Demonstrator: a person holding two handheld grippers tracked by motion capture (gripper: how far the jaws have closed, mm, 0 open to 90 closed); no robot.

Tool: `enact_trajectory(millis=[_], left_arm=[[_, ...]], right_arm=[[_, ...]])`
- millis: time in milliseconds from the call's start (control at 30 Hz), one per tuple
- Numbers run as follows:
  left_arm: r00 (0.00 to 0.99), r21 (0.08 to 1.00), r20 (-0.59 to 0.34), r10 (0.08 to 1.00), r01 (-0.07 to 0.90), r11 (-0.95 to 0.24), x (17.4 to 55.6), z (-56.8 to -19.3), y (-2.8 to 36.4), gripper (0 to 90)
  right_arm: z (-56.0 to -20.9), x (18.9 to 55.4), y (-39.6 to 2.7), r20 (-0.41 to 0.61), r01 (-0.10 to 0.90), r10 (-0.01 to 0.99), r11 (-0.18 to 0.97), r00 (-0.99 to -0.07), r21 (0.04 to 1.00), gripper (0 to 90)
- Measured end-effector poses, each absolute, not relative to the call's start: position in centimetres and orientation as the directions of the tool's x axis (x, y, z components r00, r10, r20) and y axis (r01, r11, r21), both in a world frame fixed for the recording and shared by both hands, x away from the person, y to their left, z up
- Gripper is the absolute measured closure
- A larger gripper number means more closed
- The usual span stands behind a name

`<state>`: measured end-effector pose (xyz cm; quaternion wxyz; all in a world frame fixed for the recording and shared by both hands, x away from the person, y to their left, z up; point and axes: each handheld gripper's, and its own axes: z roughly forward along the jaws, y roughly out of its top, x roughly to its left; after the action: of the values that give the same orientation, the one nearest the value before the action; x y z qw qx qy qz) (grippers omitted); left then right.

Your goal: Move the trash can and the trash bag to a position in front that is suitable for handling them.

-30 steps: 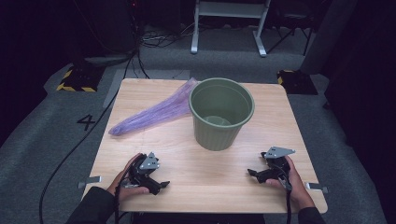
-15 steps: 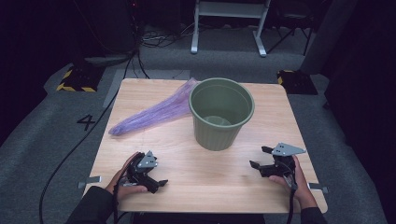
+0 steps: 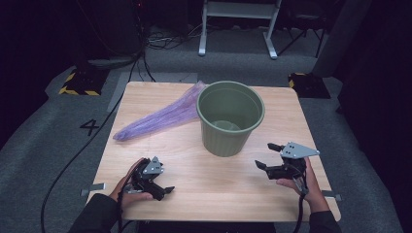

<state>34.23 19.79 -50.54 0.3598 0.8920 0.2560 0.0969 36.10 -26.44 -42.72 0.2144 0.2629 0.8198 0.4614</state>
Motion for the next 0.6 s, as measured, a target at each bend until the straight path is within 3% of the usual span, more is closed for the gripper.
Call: enact_trajectory(millis=[500,600], left_arm=[[0.85,0.691,-0.011,0.526,0.387,-0.61,34.2,-50.5,19.8,2.3],[0.85,0.691,-0.011,0.526,0.387,-0.61,34.2,-50.5,19.8,2.3]], right_arm=[[-39.2,36.9,-25.7,-0.155,0.178,0.627,0.434,-0.763,0.883,20.7],[-38.1,36.9,-25.6,-0.166,0.152,0.617,0.429,-0.769,0.89,26.0]])
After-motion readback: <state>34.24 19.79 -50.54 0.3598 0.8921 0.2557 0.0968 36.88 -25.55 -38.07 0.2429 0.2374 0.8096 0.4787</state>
